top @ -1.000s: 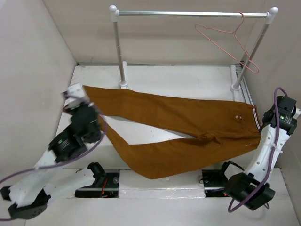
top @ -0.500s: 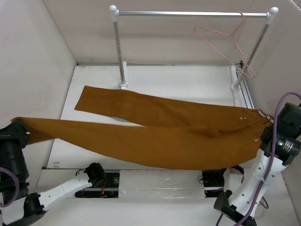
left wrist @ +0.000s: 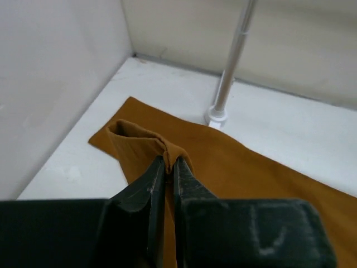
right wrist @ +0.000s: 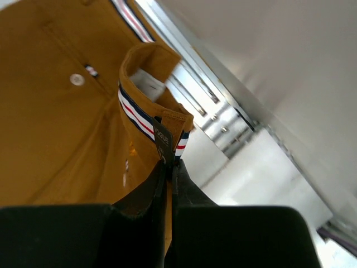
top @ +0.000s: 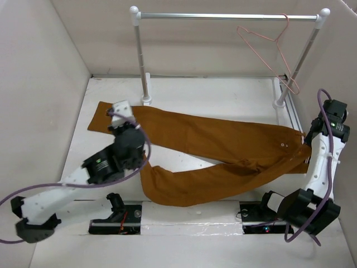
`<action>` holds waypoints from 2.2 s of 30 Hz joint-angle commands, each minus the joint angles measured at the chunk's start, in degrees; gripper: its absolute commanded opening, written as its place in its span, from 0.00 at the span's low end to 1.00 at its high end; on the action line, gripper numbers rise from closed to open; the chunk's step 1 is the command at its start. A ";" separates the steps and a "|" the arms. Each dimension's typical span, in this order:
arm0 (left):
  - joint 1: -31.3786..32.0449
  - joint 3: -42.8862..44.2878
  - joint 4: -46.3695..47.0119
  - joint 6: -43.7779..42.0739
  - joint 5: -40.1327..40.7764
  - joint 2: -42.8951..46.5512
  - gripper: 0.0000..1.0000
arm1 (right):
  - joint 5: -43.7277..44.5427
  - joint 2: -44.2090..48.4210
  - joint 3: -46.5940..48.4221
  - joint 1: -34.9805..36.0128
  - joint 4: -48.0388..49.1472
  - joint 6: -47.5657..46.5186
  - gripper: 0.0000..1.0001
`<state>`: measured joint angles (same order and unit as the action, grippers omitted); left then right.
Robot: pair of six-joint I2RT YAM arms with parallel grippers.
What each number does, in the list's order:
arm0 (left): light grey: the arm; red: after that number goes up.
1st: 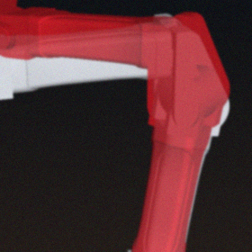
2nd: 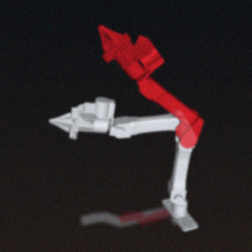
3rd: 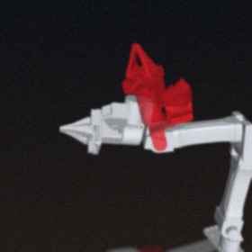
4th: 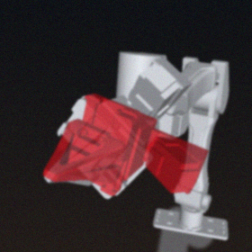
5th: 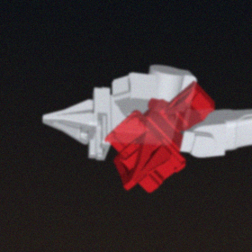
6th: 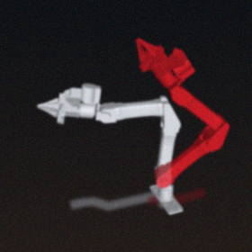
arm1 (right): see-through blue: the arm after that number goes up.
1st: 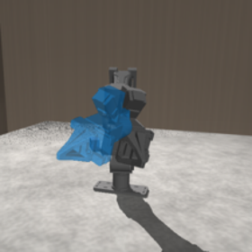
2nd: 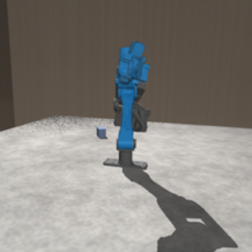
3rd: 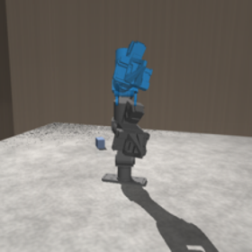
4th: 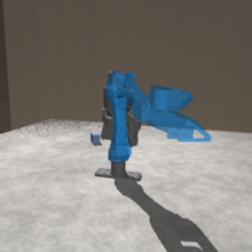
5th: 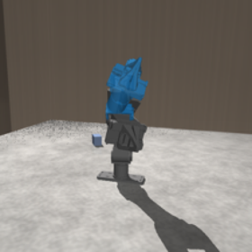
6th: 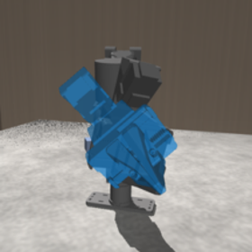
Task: Place the trousers on the hanger
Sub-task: Fold the trousers
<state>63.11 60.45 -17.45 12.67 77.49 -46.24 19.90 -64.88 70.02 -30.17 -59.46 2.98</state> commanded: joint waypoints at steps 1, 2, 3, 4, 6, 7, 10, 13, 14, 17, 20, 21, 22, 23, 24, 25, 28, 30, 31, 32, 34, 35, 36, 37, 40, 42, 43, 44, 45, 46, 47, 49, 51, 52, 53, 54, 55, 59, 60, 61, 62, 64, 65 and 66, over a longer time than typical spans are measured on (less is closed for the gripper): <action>-15.79 1.85 1.99 5.19 -14.84 -8.20 0.00 | 1.11 -1.65 1.62 3.18 8.66 0.79 0.00; -23.83 3.78 0.07 9.61 -30.93 -11.39 0.00 | 0.50 -1.39 0.83 4.06 9.44 1.49 0.00; -31.39 6.33 -4.74 12.70 -37.18 -13.51 0.00 | 0.05 -1.21 0.30 4.68 11.19 1.59 0.00; -39.74 7.74 -4.35 13.43 -41.15 -13.96 0.00 | -0.04 -0.43 0.03 5.21 11.73 1.67 0.00; -39.82 6.01 -2.24 11.60 -39.37 -10.82 0.00 | -0.66 0.63 -1.54 6.96 14.09 1.94 0.00; -40.34 5.65 -2.67 11.77 -39.18 -8.89 0.00 | -0.83 1.33 -1.90 6.97 14.46 2.03 0.00; -47.26 5.13 -8.72 13.60 -38.04 -8.69 0.00 | -2.41 -0.40 -1.56 5.66 15.43 1.68 0.00; -49.65 3.98 -10.92 14.93 -35.93 -8.60 0.00 | -2.59 -2.96 0.55 4.34 15.34 1.15 0.00; -50.19 3.89 -11.63 15.54 -33.40 -9.65 0.00 | -2.59 -3.67 2.21 4.33 15.86 0.80 0.00; -51.77 6.60 -12.43 16.25 -28.21 -12.81 0.00 | -3.02 -9.45 5.64 3.28 17.27 0.44 0.00; -55.45 9.24 -12.79 17.12 -27.91 -16.23 0.00 | -5.39 -14.03 9.07 1.18 18.33 0.44 0.00; -57.21 9.51 -12.61 17.48 -29.40 -17.38 0.00 | -5.83 -15.70 10.13 1.17 18.33 0.62 0.00; -58.53 9.86 -11.91 18.18 -30.29 -20.00 0.00 | -6.71 -18.85 11.09 1.17 18.68 0.62 0.00; -60.46 10.22 -11.47 18.71 -31.60 -21.34 0.00 | -8.46 -20.62 11.80 1.17 19.38 0.71 0.00; -61.43 10.65 -10.85 18.71 -32.14 -22.65 0.00 | -8.91 -22.29 13.46 1.17 19.82 0.71 0.00; -62.49 12.31 -10.24 18.97 -32.93 -25.80 0.00 | -8.65 -23.87 14.61 1.78 19.56 0.62 0.00; -64.07 17.48 -7.34 17.48 -33.47 -32.91 0.00 | -9.00 -29.76 17.51 2.31 20.26 0.80 0.00; -67.22 21.36 -7.42 17.48 -36.35 -38.02 0.00 | -9.97 -33.63 19.09 2.31 21.14 0.97 0.00; -68.11 25.56 -7.77 17.48 -37.14 -43.70 0.00 | -9.88 -34.95 21.10 2.83 21.23 0.88 0.00; -68.73 28.12 -8.38 17.13 -38.46 -46.89 0.00 | -9.71 -36.27 22.25 2.84 21.49 0.97 0.00; -69.26 35.92 -11.44 16.34 -37.77 -57.05 0.00 | -9.88 -40.66 24.89 3.36 21.49 0.80 0.00; -69.26 38.75 -12.77 16.25 -37.68 -60.34 0.00 | -9.45 -42.24 28.04 4.15 21.06 0.80 0.00; -69.26 41.22 -13.91 16.42 -37.51 -63.33 0.00 | -9.09 -45.39 29.89 4.68 19.40 0.71 0.00; -69.26 45.16 -14.79 15.99 -37.50 -68.49 0.00 | -8.48 -46.64 31.48 5.21 19.12 0.45 0.00; -69.26 52.37 -17.16 14.94 -38.12 -76.77 0.00 | -6.28 -49.89 35.79 7.40 17.45 0.27 0.02; -69.26 54.60 -18.84 14.41 -38.30 -79.26 0.08 | -5.05 -50.34 36.15 8.81 17.97 -0.25 0.17; -69.96 54.17 -17.54 13.71 -38.73 -79.88 0.24 | -4.61 -50.43 36.07 8.82 18.67 -0.61 0.25; -71.01 54.16 -16.74 12.48 -42.04 -79.97 0.36 | -4.52 -50.43 36.07 9.69 19.12 -0.61 0.36; -71.63 54.69 -17.26 13.51 -42.86 -79.97 0.39 | -4.43 -50.69 36.41 10.30 18.86 -1.31 0.48; -71.64 55.74 -17.70 13.96 -43.13 -79.54 0.58 | -4.43 -50.78 36.68 10.31 18.60 -1.31 0.52; -71.64 56.09 -17.70 13.88 -42.52 -78.92 0.69 | -4.69 -50.43 36.59 11.01 18.59 -1.57 0.56; -71.64 56.01 -18.58 14.84 -42.60 -75.78 0.90 | -4.52 -49.29 35.46 11.71 18.68 -2.28 0.63; -71.64 53.74 -17.71 15.98 -42.69 -72.26 0.99 | -4.69 -45.44 32.65 12.42 20.86 -4.02 0.66; -71.64 49.64 -16.57 16.42 -42.78 -67.63 0.99 | -5.13 -43.77 29.24 12.94 21.57 -4.12 0.66; -71.64 46.55 -15.52 16.69 -43.21 -65.23 0.99 | -6.35 -42.01 27.73 12.95 22.02 -4.04 0.66; -72.16 43.73 -14.46 17.21 -44.00 -62.51 0.99 | -6.80 -38.43 26.06 12.95 23.24 -4.04 0.66; -72.16 36.66 -12.36 18.70 -45.14 -56.91 0.98 | -6.98 -36.30 22.48 12.95 24.03 -3.86 0.66; -73.56 16.93 -4.01 21.08 -52.68 -44.04 0.84 | -10.31 -25.84 12.09 13.47 29.48 -3.07 0.56; -76.18 11.50 -1.64 22.39 -55.49 -41.15 0.66 | -11.54 -21.64 9.72 14.17 30.71 -3.07 0.47; -77.69 9.62 -1.18 23.62 -62.05 -40.43 0.57 | -12.33 -19.78 5.52 15.83 31.59 -3.16 0.34; -79.01 7.25 -0.05 24.24 -65.85 -39.99 0.53 | -12.60 -18.02 3.39 16.89 33.34 -1.33 0.00; -81.12 3.19 4.35 25.12 -71.95 -39.89 0.54 | -16.81 -12.83 -0.76 18.75 35.38 -1.14 0.00; -81.13 3.36 4.36 25.47 -72.83 -40.85 0.58 | -18.56 -11.60 -4.42 21.01 37.12 -0.70 0.00; -81.13 4.23 3.83 25.48 -73.62 -43.12 0.61 | -19.37 -9.06 -5.93 22.42 38.09 -0.44 0.00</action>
<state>-17.58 66.35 -17.82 35.62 14.31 -84.82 6.81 -77.54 68.88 -11.75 -28.18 1.15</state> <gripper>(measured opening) 0.587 0.010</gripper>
